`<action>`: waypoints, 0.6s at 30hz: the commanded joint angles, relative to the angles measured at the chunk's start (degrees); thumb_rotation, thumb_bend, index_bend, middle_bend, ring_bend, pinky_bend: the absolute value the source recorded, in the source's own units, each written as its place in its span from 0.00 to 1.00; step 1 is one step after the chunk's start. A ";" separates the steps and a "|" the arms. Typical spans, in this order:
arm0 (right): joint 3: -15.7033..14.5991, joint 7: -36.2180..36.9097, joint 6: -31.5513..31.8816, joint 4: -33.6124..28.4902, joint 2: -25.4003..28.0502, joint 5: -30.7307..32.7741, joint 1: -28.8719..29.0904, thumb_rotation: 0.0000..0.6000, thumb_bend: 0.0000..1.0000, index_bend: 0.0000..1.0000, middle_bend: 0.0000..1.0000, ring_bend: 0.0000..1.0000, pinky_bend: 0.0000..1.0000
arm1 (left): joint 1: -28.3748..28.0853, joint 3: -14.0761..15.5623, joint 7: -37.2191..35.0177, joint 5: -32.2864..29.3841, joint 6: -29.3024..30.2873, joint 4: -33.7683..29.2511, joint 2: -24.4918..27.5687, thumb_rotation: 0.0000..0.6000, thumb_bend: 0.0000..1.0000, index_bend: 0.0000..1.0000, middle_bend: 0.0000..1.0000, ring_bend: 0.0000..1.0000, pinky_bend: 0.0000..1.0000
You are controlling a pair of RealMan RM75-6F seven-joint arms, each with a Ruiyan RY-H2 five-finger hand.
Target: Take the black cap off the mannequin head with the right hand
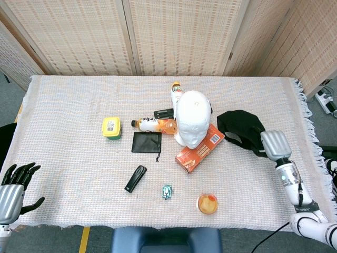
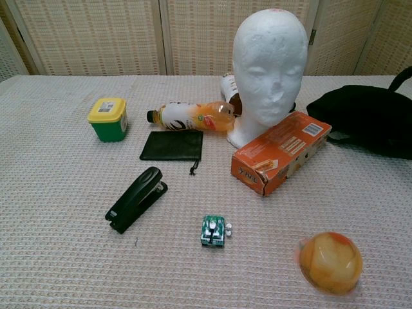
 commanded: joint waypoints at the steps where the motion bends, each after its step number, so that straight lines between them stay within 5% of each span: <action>1: -0.05 -1.03 0.47 -2.23 1.06 0.66 0.05 0.77 0.00 0.00 0.24 0.20 0.44 | 0.08 0.03 -0.01 0.03 0.12 -0.03 0.07 1.00 0.21 0.19 0.16 0.16 0.09; 8: -1.54 0.65 11.34 -7.51 5.24 -4.65 -5.36 0.78 0.00 0.00 0.25 0.23 0.40 | 0.16 -0.19 -0.31 0.09 0.57 0.12 0.10 1.00 0.21 0.19 0.16 0.16 0.09; 18: -8.16 3.30 30.67 -14.53 11.47 -13.69 -19.18 0.78 0.09 0.09 0.31 0.27 0.45 | -0.20 -0.86 0.48 -0.15 0.74 0.25 -0.79 1.00 0.21 0.19 0.16 0.16 0.09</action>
